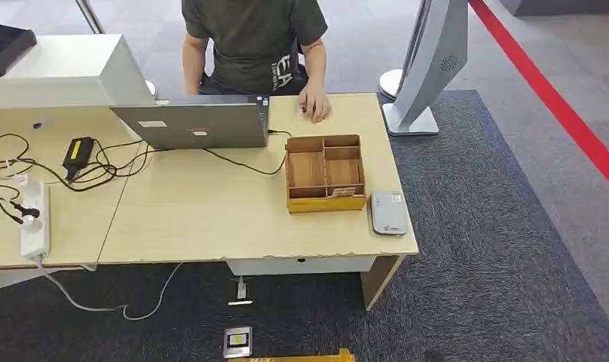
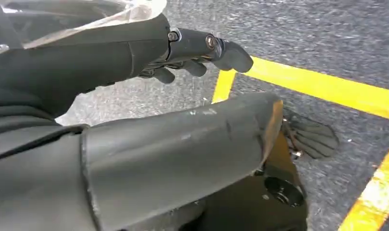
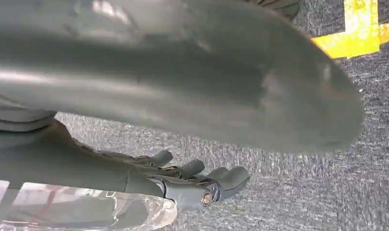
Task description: Pass the card to the sensor for recognition and then transmit it.
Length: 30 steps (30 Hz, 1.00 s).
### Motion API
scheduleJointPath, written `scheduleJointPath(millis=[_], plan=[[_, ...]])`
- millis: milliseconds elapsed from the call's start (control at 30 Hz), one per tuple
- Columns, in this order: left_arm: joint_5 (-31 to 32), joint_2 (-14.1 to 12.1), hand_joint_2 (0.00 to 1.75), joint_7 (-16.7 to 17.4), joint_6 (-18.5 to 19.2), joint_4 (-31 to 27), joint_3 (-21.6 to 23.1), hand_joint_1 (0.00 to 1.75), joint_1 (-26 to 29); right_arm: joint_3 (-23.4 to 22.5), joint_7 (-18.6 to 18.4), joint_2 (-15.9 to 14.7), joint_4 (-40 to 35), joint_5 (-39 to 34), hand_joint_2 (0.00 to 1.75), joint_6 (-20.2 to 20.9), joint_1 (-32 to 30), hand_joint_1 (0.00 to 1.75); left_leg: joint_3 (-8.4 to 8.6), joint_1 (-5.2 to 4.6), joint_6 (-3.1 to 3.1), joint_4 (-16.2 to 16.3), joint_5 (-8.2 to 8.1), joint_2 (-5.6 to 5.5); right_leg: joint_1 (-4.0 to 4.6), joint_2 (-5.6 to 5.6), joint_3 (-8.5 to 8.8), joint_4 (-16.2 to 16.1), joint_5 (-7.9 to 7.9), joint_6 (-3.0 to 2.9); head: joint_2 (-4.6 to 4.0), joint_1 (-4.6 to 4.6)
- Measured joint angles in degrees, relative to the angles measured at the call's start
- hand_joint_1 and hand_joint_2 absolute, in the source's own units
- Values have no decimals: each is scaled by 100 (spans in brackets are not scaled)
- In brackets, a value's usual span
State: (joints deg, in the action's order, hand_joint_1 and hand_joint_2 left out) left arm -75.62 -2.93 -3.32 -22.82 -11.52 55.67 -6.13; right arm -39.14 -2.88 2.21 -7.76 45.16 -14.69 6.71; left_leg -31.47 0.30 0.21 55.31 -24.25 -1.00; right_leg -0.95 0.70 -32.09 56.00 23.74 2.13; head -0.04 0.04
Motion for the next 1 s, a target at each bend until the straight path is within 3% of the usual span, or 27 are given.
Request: scheduleJointPath(millis=[167,500,733,1000], plan=[[262,-33,0,284,61,0,125,0,-1,-42,-33,-22,0,11,0,4,-2,0,0,0,0,0,0,0,0,0,-1,0,0,0,0,0],[48,-63,0,186,59,0,229,0,-3,-138,-59,-79,-2,11,0,20,-2,0,0,0,0,0,0,0,0,0,0,0,0,0,0,0],[22,-83,0,114,-144,0,229,0,-3,-168,-61,-96,-2,96,0,31,-2,0,0,0,0,0,0,0,0,0,0,0,0,0,0,0],[-197,-63,0,433,-81,0,219,0,1,-179,-42,-155,-2,234,0,116,-4,0,0,0,0,0,0,0,0,0,0,0,0,0,0,0]])
